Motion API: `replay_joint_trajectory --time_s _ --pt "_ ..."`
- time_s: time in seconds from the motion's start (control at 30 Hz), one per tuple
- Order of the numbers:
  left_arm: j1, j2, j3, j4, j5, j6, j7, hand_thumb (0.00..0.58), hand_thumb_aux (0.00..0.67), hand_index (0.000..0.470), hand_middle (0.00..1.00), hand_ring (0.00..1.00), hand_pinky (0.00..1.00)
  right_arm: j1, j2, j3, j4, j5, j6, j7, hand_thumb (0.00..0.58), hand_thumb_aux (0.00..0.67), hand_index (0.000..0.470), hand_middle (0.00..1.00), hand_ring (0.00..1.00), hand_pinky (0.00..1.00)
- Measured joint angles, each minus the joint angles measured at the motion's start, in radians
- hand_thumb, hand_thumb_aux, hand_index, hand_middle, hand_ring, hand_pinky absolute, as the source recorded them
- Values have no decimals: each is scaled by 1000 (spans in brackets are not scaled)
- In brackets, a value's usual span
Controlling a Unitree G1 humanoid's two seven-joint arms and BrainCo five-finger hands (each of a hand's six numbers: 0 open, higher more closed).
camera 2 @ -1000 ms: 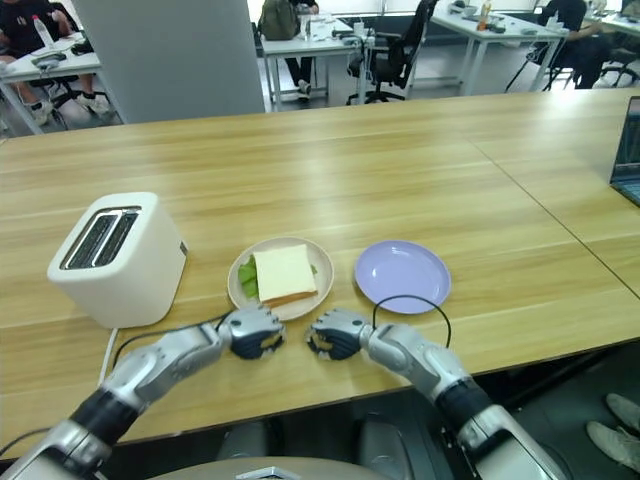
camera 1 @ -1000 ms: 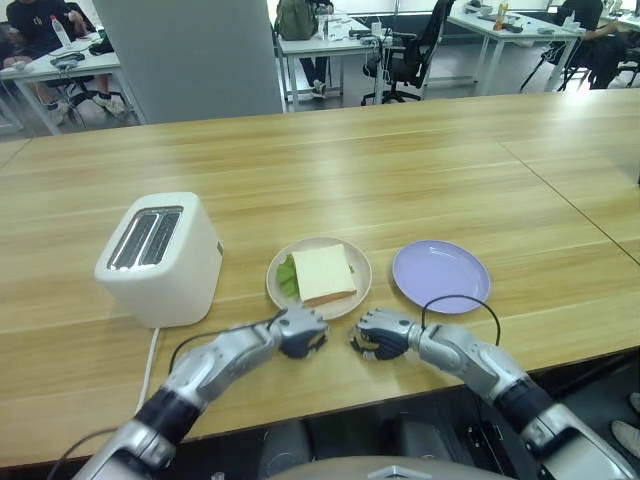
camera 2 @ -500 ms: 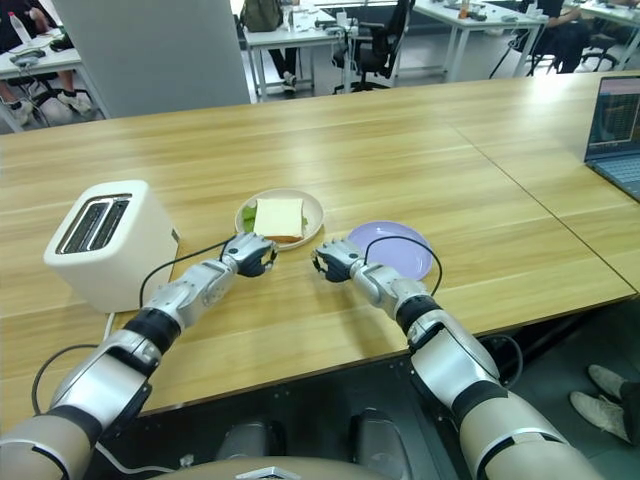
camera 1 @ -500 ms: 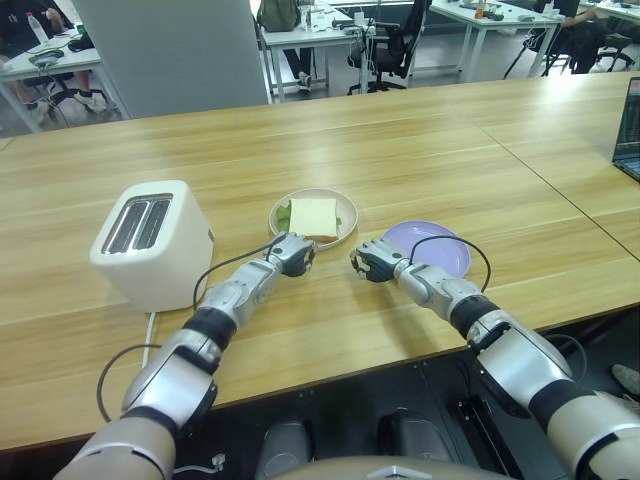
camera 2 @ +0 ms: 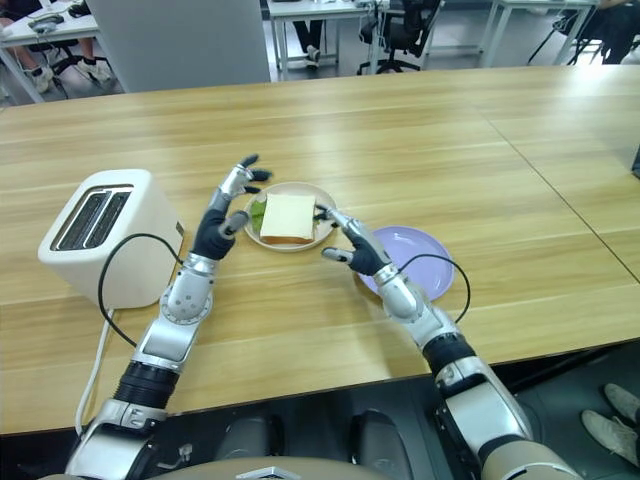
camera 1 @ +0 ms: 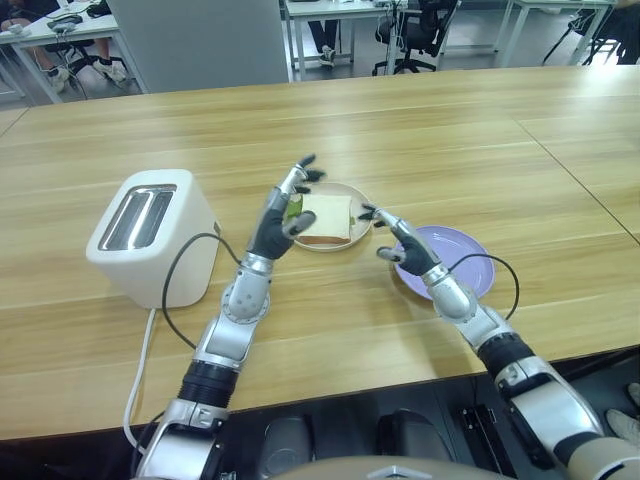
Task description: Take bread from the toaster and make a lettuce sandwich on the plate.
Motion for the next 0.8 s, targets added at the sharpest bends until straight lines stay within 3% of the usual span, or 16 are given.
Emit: replay_joint_trajectory --time_s 0.23,0.53,0.8 --pt "44 -25 9 0 -4 -51 -10 0 0 0 0 0 0 65 6 -33 -124 84 21 127 0 0 0 0 0 0" --pt "67 -34 35 0 -32 -102 -42 0 0 0 0 0 0 171 37 -88 -361 66 100 127 0 0 0 0 0 0" --pt "70 -41 25 35 -52 -138 -106 0 0 0 0 0 0 190 78 -165 -353 106 98 101 0 0 0 0 0 0"
